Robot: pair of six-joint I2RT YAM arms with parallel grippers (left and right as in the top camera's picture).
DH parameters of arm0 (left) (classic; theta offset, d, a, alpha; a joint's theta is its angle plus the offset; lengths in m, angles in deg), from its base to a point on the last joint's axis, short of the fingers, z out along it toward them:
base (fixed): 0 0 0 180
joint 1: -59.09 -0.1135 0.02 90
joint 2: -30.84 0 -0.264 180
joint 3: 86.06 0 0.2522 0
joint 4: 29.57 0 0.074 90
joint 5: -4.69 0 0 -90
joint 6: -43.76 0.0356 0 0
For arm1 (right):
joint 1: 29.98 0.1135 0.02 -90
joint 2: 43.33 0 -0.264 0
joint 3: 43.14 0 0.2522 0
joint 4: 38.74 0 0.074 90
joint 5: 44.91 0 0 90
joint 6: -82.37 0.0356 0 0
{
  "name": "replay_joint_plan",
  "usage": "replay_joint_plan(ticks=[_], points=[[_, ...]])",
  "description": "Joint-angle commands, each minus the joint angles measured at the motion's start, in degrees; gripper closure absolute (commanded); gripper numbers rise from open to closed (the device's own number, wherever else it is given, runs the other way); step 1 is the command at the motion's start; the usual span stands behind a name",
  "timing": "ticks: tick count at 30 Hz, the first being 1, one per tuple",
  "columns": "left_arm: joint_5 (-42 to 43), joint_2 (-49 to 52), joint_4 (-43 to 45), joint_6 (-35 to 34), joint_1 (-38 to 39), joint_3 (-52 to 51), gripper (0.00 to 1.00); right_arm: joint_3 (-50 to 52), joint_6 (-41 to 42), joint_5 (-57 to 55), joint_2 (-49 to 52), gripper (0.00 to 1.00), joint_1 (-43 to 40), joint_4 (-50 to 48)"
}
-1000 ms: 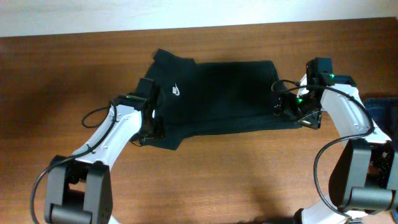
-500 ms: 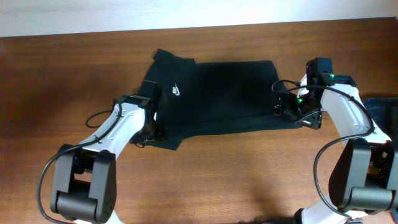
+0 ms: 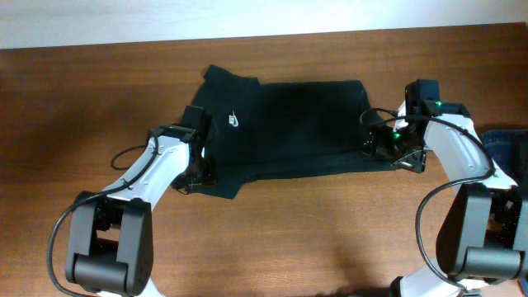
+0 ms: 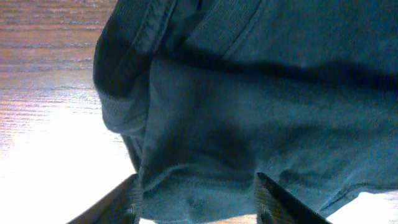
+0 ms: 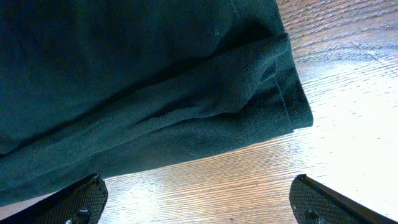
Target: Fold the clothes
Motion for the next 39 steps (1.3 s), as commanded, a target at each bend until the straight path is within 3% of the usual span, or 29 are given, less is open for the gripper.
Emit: replay_joint_plan(ticks=[1, 5, 7, 13, 16, 22, 24, 26, 39], points=[[-0.6, 1.1, 0.2, -0.2, -0.2, -1.2, 0.49, 0.5, -0.6, -0.7, 0.2, 0.01, 0.3, -0.2], [-3.0, 1.2, -0.1, -0.2, -0.2, -1.4, 0.48, 0.5, -0.6, -0.7, 0.2, 0.01, 0.3, -0.2], [-4.3, 1.1, -0.1, -0.2, -0.3, -1.4, 0.39, 0.5, -0.6, -0.7, 0.2, 0.01, 0.3, -0.2], [-3.2, 1.2, -0.1, -0.2, -0.6, -1.5, 0.41, 0.5, -0.6, -0.7, 0.2, 0.01, 0.3, -0.2], [-0.7, 1.1, -0.1, -0.2, -0.6, -1.5, 0.56, 0.5, -0.6, -0.7, 0.2, 0.02, 0.3, -0.2], [1.4, 1.1, -0.1, -0.2, -0.6, -1.5, 0.75, 0.5, -0.6, -0.7, 0.2, 0.01, 0.3, -0.1], [1.4, 1.1, -0.5, -0.2, -0.6, -1.5, 0.91, 0.5, -0.6, -0.7, 0.2, 0.01, 0.4, -0.1], [1.7, 1.1, -0.8, -0.2, -0.9, -1.5, 1.0, 0.5, -0.6, -0.7, 0.2, 0.01, 0.4, 0.0], [22.2, 1.1, 0.3, -0.2, -8.9, 4.7, 0.99, 0.5, -0.6, -0.7, 0.2, 0.01, 0.3, -0.2]])
